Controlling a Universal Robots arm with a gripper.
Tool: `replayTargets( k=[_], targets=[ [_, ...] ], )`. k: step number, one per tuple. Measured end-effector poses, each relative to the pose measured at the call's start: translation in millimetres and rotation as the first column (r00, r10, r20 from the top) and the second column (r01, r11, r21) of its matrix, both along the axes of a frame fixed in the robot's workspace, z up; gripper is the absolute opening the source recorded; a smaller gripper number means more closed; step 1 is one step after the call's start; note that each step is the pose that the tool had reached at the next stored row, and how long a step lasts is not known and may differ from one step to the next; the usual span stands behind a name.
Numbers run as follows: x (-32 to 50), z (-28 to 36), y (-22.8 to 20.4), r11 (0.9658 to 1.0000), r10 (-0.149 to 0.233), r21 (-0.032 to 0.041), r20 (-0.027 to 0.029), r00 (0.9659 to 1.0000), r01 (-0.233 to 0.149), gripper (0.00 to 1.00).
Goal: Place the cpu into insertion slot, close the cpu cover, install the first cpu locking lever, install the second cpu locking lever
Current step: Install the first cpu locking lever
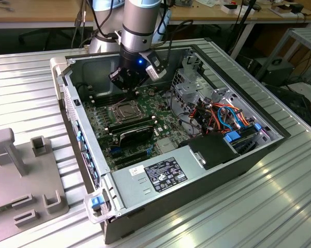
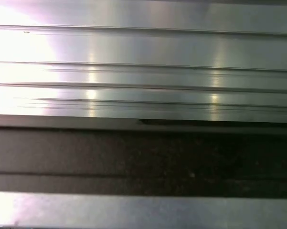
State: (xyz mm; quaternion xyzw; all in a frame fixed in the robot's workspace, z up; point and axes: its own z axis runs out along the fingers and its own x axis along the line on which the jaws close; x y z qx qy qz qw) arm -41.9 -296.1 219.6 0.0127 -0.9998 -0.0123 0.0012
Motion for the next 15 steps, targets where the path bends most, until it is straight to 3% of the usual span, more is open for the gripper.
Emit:
replayTargets(
  k=[6, 15],
  targets=[
    [0.4, -5.0, 0.0, 1.0, 0.0, 0.0, -0.0001, 1.0, 0.0, 0.11],
    [0.5, -5.7, -0.1, 1.0, 0.0, 0.0001, -0.0002, 1.0, 0.0, 0.11]
  ],
)
